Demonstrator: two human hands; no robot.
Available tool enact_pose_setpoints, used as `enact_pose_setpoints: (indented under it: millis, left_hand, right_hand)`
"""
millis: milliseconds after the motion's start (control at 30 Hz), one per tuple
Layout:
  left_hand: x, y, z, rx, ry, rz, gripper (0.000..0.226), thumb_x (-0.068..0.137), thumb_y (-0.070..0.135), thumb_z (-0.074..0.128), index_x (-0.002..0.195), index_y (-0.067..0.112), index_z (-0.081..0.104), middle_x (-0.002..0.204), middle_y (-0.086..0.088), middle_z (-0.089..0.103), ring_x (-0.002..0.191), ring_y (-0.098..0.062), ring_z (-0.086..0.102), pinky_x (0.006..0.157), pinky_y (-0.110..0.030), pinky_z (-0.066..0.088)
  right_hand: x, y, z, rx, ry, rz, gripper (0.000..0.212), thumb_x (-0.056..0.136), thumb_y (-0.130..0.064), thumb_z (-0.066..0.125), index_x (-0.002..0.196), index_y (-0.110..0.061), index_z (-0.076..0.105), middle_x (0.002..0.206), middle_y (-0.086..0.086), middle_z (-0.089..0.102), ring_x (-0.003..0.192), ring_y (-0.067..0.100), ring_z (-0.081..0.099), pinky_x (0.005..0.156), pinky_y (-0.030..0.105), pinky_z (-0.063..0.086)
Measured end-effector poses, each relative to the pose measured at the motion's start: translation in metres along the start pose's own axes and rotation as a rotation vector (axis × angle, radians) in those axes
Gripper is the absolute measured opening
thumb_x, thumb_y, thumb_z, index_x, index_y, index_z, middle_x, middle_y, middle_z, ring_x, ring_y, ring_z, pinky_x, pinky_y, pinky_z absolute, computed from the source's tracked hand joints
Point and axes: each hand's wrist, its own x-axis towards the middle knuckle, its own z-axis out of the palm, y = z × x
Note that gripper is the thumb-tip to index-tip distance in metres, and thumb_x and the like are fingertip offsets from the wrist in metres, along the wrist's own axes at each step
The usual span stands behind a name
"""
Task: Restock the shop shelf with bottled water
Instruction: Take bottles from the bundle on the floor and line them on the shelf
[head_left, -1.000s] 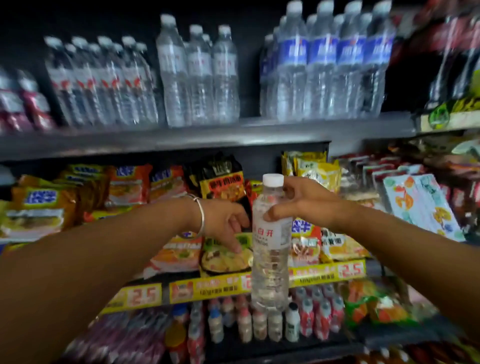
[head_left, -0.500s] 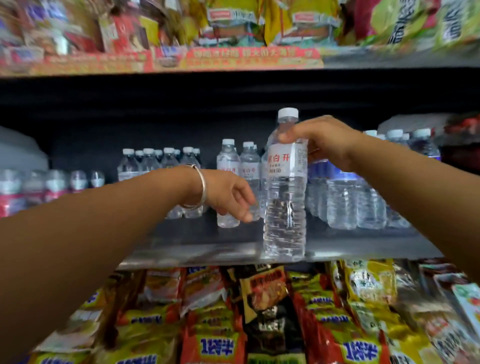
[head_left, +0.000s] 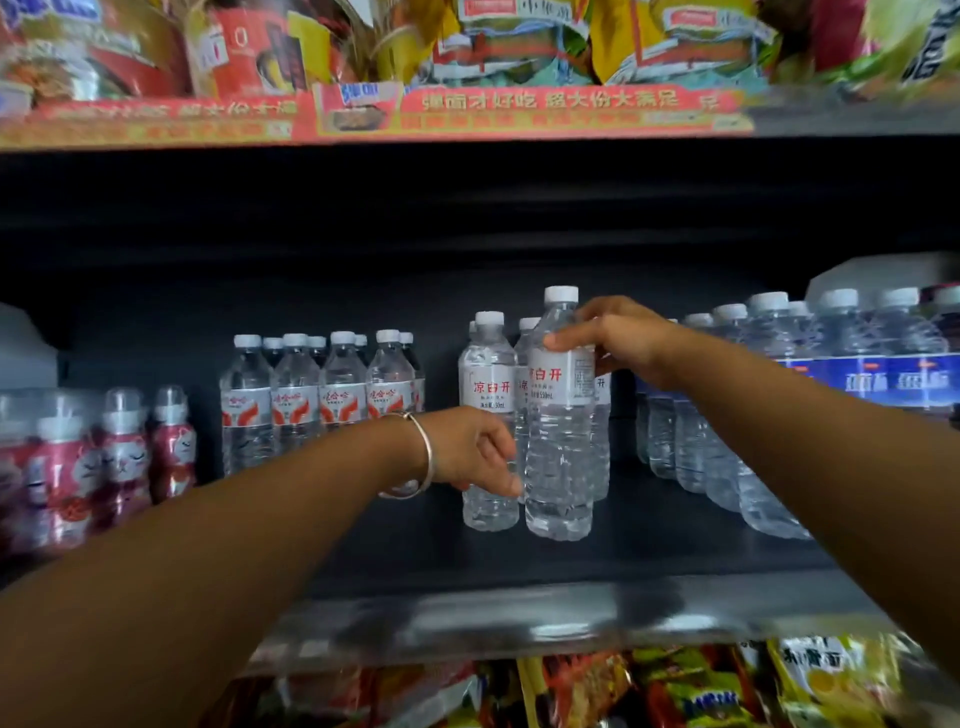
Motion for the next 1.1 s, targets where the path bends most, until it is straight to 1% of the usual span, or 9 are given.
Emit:
enact_pose_setpoints:
  millis: [100,233,333,467,600,767,900,1000,1100]
  left_hand:
    - [0.011,-0.01,0.004,-0.034,-0.004,0.01,0.036,0.077,0.019,0.074,0.108,0.015,0.056,0.085,0.008,0.061,0.076,-0.004,0.056,0.074,-0.021,0.048]
    - [0.021,-0.016,0.008,-0.072,-0.016,0.025,0.038,0.077,0.017,0.074,0.11,0.014,0.056,0.088,0.006,0.062,0.076,-0.005,0.058,0.074,-0.023,0.05]
    - [0.026,-0.018,0.012,-0.094,-0.012,0.027,0.037,0.077,0.016,0.074,0.108,0.014,0.055,0.089,0.003,0.062,0.074,-0.006,0.058,0.069,-0.021,0.05]
    - [0.03,-0.021,0.015,-0.118,-0.005,0.028,0.031,0.076,0.014,0.074,0.099,0.016,0.054,0.09,0.0,0.062,0.077,-0.009,0.059,0.072,-0.026,0.052]
    - [0.029,-0.025,0.014,-0.114,-0.014,0.012,0.03,0.077,0.014,0.074,0.099,0.016,0.054,0.089,0.0,0.061,0.078,-0.012,0.058,0.081,-0.032,0.053]
    - [0.03,-0.026,0.017,-0.123,-0.004,0.01,0.029,0.076,0.014,0.074,0.097,0.017,0.055,0.09,-0.002,0.061,0.078,-0.013,0.058,0.082,-0.033,0.053]
    - [0.031,-0.026,0.021,-0.129,-0.003,0.015,0.033,0.077,0.014,0.074,0.103,0.014,0.054,0.087,0.0,0.062,0.076,-0.011,0.058,0.074,-0.027,0.052]
    - [0.031,-0.027,0.024,-0.127,0.003,0.013,0.033,0.077,0.013,0.073,0.103,0.013,0.053,0.084,0.001,0.061,0.072,-0.009,0.057,0.07,-0.023,0.05]
    - [0.029,-0.026,0.028,-0.102,0.004,0.011,0.035,0.078,0.014,0.073,0.106,0.012,0.053,0.087,0.0,0.061,0.079,-0.015,0.058,0.071,-0.023,0.05]
  right_hand:
    - [0.009,0.011,0.008,0.005,0.013,0.022,0.051,0.076,-0.021,0.075,0.118,-0.011,0.048,0.102,0.004,0.062,0.088,0.016,0.061,0.07,0.027,0.048]
    - [0.022,0.02,0.009,0.011,-0.017,0.046,0.079,0.058,-0.039,0.083,0.126,-0.011,0.054,0.113,0.006,0.067,0.103,0.022,0.064,0.085,0.034,0.051]
    - [0.021,0.022,0.007,-0.027,-0.087,0.059,0.051,0.077,-0.033,0.073,0.124,-0.02,0.057,0.114,0.004,0.067,0.104,0.021,0.062,0.085,0.036,0.053]
    - [0.011,0.025,0.009,-0.178,-0.134,0.085,0.053,0.067,-0.041,0.08,0.113,-0.03,0.058,0.107,-0.001,0.066,0.095,0.022,0.062,0.07,0.035,0.058]
    - [0.007,0.025,0.013,-0.103,-0.083,0.04,0.034,0.073,-0.018,0.079,0.096,-0.023,0.055,0.097,0.006,0.068,0.083,0.021,0.066,0.072,0.042,0.059]
    - [0.009,0.027,0.021,-0.076,0.001,0.053,0.042,0.075,-0.007,0.076,0.113,-0.011,0.058,0.107,0.012,0.068,0.089,0.026,0.067,0.071,0.044,0.058]
    - [0.007,0.026,0.029,-0.085,0.093,0.058,0.06,0.079,-0.004,0.072,0.132,-0.01,0.047,0.095,0.001,0.06,0.079,0.021,0.061,0.077,0.044,0.056]
    - [0.005,0.025,0.033,-0.138,0.12,0.056,0.063,0.081,-0.008,0.071,0.137,-0.01,0.043,0.114,0.007,0.056,0.076,0.019,0.057,0.084,0.045,0.055]
    - [0.003,0.028,0.036,-0.136,0.134,0.041,0.062,0.082,-0.011,0.071,0.137,-0.013,0.042,0.117,0.006,0.057,0.085,0.02,0.058,0.086,0.045,0.054]
